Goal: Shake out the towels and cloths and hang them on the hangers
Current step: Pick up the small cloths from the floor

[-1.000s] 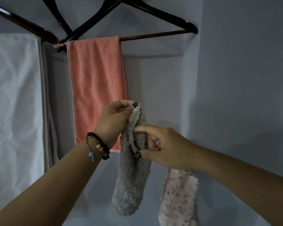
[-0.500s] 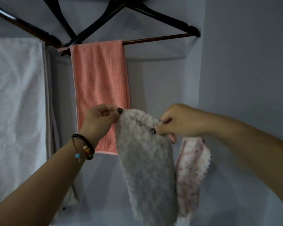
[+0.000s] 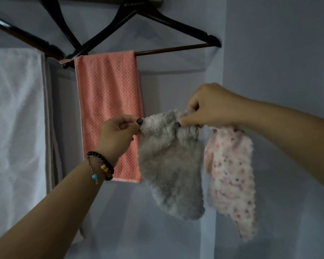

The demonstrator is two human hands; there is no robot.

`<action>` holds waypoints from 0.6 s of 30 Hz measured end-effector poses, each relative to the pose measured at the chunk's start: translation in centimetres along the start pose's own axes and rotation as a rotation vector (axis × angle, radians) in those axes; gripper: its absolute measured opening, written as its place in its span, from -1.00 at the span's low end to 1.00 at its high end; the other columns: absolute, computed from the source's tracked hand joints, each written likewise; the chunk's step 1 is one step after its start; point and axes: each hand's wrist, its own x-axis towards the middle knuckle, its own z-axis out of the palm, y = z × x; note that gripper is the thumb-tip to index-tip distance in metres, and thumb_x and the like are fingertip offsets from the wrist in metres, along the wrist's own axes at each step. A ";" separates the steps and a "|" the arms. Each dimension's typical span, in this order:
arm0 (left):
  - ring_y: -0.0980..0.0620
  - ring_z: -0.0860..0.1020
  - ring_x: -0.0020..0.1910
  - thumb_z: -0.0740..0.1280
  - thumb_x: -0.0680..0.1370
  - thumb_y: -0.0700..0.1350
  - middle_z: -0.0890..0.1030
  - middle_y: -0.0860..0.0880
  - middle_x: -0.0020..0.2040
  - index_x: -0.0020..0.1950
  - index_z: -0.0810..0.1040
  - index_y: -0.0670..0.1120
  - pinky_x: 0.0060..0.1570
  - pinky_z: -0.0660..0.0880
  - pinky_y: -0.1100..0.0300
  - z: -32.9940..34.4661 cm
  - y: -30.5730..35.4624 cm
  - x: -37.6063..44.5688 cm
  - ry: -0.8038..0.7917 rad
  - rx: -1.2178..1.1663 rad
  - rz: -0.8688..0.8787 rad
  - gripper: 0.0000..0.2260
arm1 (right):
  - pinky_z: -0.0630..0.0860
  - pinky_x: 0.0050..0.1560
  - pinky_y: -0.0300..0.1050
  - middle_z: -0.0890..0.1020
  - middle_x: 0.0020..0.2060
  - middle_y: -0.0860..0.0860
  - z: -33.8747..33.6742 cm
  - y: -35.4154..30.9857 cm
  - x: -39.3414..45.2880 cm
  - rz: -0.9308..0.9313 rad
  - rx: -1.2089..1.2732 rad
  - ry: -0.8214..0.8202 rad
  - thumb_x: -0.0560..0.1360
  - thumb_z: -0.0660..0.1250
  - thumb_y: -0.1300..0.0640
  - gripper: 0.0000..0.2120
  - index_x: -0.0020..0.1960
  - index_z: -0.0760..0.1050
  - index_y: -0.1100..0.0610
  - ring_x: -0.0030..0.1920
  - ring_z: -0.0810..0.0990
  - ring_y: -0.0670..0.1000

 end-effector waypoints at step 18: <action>0.18 0.59 -0.43 0.32 0.57 -0.25 0.61 0.00 -0.43 -0.08 0.55 -0.17 -0.38 0.52 0.35 1.7 2.6 0.6 -0.190 -0.137 -0.020 -0.96 | 0.43 -0.40 -0.24 0.61 -0.54 -0.07 0.8 3.2 -2.0 0.332 0.364 -0.213 0.50 0.37 0.31 -0.86 -0.09 0.42 0.15 -0.54 0.60 0.02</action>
